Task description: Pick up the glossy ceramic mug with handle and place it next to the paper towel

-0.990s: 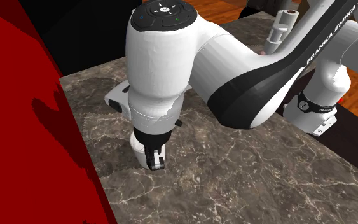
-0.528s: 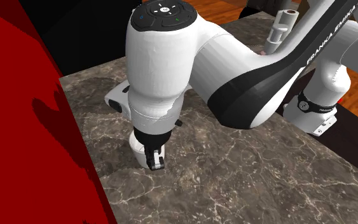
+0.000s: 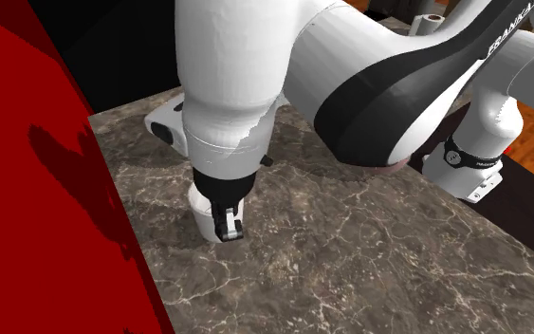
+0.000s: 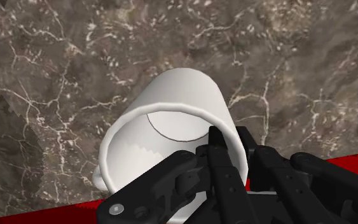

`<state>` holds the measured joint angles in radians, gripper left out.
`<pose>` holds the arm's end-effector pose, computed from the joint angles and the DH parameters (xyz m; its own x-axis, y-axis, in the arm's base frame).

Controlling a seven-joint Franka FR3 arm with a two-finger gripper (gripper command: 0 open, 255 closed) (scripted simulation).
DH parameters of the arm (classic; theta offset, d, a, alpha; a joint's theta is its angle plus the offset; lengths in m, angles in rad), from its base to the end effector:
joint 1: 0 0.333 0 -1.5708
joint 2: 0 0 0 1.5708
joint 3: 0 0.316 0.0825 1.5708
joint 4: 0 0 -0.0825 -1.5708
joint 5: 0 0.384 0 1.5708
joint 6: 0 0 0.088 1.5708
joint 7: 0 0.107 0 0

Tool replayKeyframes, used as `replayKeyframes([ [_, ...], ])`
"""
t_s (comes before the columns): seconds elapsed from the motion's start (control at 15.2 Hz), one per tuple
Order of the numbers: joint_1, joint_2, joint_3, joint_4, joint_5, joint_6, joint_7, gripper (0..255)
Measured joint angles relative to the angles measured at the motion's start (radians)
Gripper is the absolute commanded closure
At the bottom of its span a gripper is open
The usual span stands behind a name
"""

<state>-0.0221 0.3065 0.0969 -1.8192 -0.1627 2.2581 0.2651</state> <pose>0.6441 0.0395 0.3838 0.9836 -0.0950 0.1532 -0.1069 -0.9917 0.0713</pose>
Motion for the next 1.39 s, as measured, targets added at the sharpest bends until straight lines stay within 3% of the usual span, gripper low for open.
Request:
replayKeyframes([
  [1.39, 0.000, -0.077, 0.009, 0.178, 0.028, -0.253, -0.036, 255],
])
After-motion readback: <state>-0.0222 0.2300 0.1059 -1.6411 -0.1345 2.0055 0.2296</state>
